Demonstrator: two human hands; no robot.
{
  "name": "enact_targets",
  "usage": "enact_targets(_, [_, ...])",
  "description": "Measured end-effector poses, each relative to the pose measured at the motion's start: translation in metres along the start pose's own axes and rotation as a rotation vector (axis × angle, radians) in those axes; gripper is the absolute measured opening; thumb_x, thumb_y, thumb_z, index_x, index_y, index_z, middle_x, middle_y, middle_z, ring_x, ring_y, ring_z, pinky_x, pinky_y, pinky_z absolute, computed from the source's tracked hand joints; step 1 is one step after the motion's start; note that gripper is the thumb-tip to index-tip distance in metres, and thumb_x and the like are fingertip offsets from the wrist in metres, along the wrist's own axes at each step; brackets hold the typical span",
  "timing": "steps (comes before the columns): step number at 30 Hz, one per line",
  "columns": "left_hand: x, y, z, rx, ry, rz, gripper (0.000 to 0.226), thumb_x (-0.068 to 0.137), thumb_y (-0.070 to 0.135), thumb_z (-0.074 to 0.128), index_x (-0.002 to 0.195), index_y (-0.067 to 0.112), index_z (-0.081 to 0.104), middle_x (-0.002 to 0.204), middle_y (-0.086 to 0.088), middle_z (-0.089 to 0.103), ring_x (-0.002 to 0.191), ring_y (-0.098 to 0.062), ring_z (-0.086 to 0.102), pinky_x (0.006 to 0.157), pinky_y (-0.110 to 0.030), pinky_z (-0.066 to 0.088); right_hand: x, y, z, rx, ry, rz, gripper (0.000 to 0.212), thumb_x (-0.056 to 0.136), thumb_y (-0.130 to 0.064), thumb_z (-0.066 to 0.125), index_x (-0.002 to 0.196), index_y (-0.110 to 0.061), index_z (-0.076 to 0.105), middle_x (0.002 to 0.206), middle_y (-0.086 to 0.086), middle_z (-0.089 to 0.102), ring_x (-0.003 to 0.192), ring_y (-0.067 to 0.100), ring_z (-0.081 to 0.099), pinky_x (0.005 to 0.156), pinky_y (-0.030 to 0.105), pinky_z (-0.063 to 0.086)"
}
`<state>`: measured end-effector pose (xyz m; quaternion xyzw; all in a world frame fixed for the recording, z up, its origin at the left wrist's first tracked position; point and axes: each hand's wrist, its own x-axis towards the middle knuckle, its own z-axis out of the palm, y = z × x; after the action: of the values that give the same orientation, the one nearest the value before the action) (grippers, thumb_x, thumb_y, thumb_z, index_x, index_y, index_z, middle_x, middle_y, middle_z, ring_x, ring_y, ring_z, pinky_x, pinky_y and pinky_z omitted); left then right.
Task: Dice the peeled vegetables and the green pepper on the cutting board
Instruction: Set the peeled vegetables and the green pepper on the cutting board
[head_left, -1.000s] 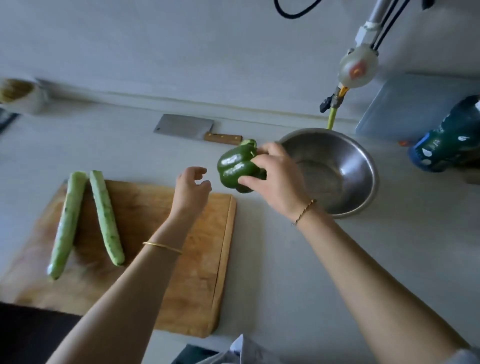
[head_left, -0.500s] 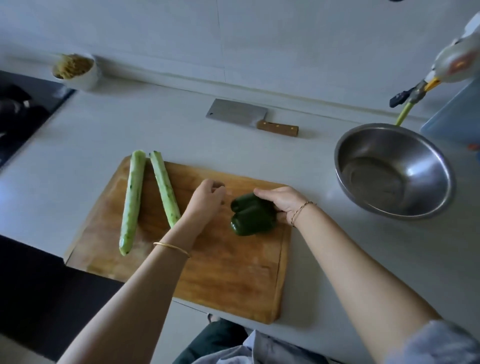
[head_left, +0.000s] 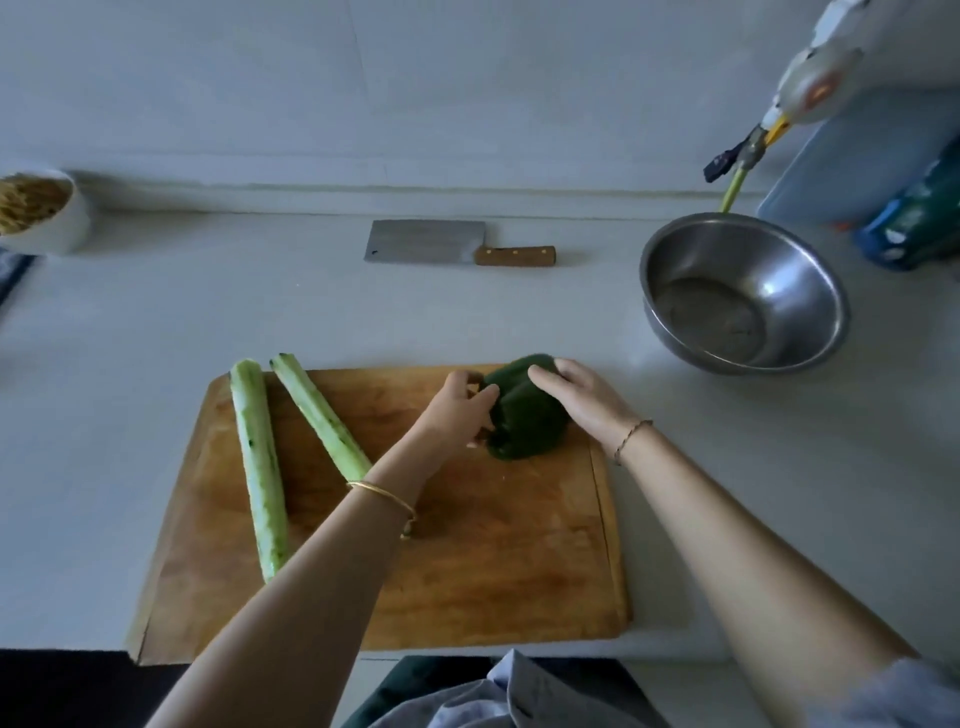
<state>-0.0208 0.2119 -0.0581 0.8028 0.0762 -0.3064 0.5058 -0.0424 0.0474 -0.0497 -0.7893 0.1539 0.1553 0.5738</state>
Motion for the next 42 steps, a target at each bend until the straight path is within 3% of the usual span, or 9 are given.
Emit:
enact_targets(2, [0.001, 0.003, 0.000, -0.015, -0.035, 0.017, 0.041, 0.100, 0.031, 0.040, 0.139, 0.019, 0.031, 0.118, -0.014, 0.055, 0.080, -0.033, 0.068, 0.067, -0.043, 0.060, -0.004, -0.005, 0.001, -0.058, 0.021, -0.046, 0.039, 0.099, -0.042, 0.044, 0.110, -0.008, 0.059, 0.108, 0.005, 0.061, 0.100, 0.015, 0.058, 0.085, 0.027, 0.048])
enact_targets(7, [0.004, 0.001, 0.000, 0.043, -0.055, 0.064, 0.042, 0.101, 0.029, 0.036, 0.141, 0.024, 0.024, 0.114, -0.006, 0.052, 0.064, -0.029, 0.067, 0.052, -0.034, 0.057, -0.004, -0.001, -0.001, -0.163, 0.045, 0.025, 0.053, 0.099, -0.055, 0.030, 0.121, -0.015, 0.056, 0.121, 0.007, 0.059, 0.110, 0.022, 0.055, 0.098, 0.039, 0.046])
enact_targets(9, [0.005, -0.002, 0.003, 0.152, -0.038, 0.088, 0.038, 0.099, 0.025, 0.038, 0.137, 0.020, 0.030, 0.106, -0.008, 0.057, 0.065, -0.028, 0.066, 0.055, -0.036, 0.057, -0.005, 0.004, 0.000, -0.213, 0.061, 0.107, 0.057, 0.098, -0.056, 0.030, 0.116, -0.009, 0.057, 0.116, 0.014, 0.060, 0.102, 0.028, 0.058, 0.087, 0.042, 0.052])
enact_targets(12, [0.008, -0.005, 0.004, 0.278, 0.047, 0.167, 0.038, 0.094, 0.019, 0.045, 0.132, 0.021, 0.040, 0.123, -0.009, 0.049, 0.084, -0.033, 0.064, 0.073, -0.047, 0.057, -0.004, 0.006, -0.001, -0.159, 0.077, 0.155, 0.048, 0.095, -0.057, 0.040, 0.108, -0.013, 0.053, 0.103, 0.008, 0.059, 0.089, 0.027, 0.064, 0.057, 0.042, 0.060])
enact_targets(16, [0.016, -0.003, -0.003, 0.294, 0.099, 0.122, 0.042, 0.091, 0.006, 0.046, 0.131, 0.019, 0.043, 0.127, -0.012, 0.043, 0.091, -0.034, 0.062, 0.075, -0.045, 0.057, 0.004, 0.000, -0.004, -0.193, 0.008, 0.174, 0.057, 0.089, -0.060, 0.049, 0.106, -0.006, 0.057, 0.096, 0.011, 0.065, 0.067, 0.027, 0.069, 0.049, 0.040, 0.059])
enact_targets(21, [0.024, -0.004, -0.008, 0.287, 0.136, 0.123, 0.039, 0.094, 0.007, 0.047, 0.133, 0.014, 0.043, 0.124, -0.012, 0.049, 0.090, -0.028, 0.063, 0.057, -0.025, 0.050, 0.015, -0.008, -0.010, -0.336, 0.038, 0.108, 0.067, 0.082, -0.067, 0.052, 0.105, -0.005, 0.054, 0.085, 0.010, 0.067, 0.066, 0.024, 0.069, 0.054, 0.042, 0.060])
enact_targets(26, [0.025, -0.003, -0.010, 0.246, 0.173, 0.124, 0.038, 0.094, 0.008, 0.046, 0.131, 0.015, 0.044, 0.124, -0.012, 0.051, 0.092, -0.027, 0.062, 0.072, -0.035, 0.057, 0.026, -0.013, -0.014, -0.444, -0.026, 0.085, 0.052, 0.084, -0.059, 0.057, 0.106, -0.013, 0.045, 0.093, 0.004, 0.056, 0.082, 0.023, 0.061, 0.062, 0.039, 0.060])
enact_targets(32, [0.028, 0.000, -0.012, 0.237, 0.213, 0.139, 0.037, 0.096, 0.009, 0.047, 0.133, 0.014, 0.044, 0.125, -0.010, 0.052, 0.097, -0.023, 0.061, 0.075, -0.031, 0.056, 0.046, -0.009, -0.017, -0.511, 0.014, 0.000, 0.047, 0.085, -0.063, 0.050, 0.069, -0.021, 0.034, 0.061, -0.003, 0.036, 0.053, 0.015, 0.041, 0.054, 0.029, 0.036])
enact_targets(42, [0.036, 0.007, -0.018, 0.242, 0.254, 0.150, 0.037, 0.094, 0.011, 0.048, 0.131, 0.014, 0.046, 0.124, -0.008, 0.053, 0.094, -0.022, 0.062, 0.074, -0.031, 0.056, 0.066, -0.025, -0.024, -0.693, 0.035, -0.159, 0.045, 0.089, -0.056, 0.049, 0.066, -0.018, 0.039, 0.062, -0.004, 0.038, 0.056, 0.017, 0.041, 0.053, 0.027, 0.033])
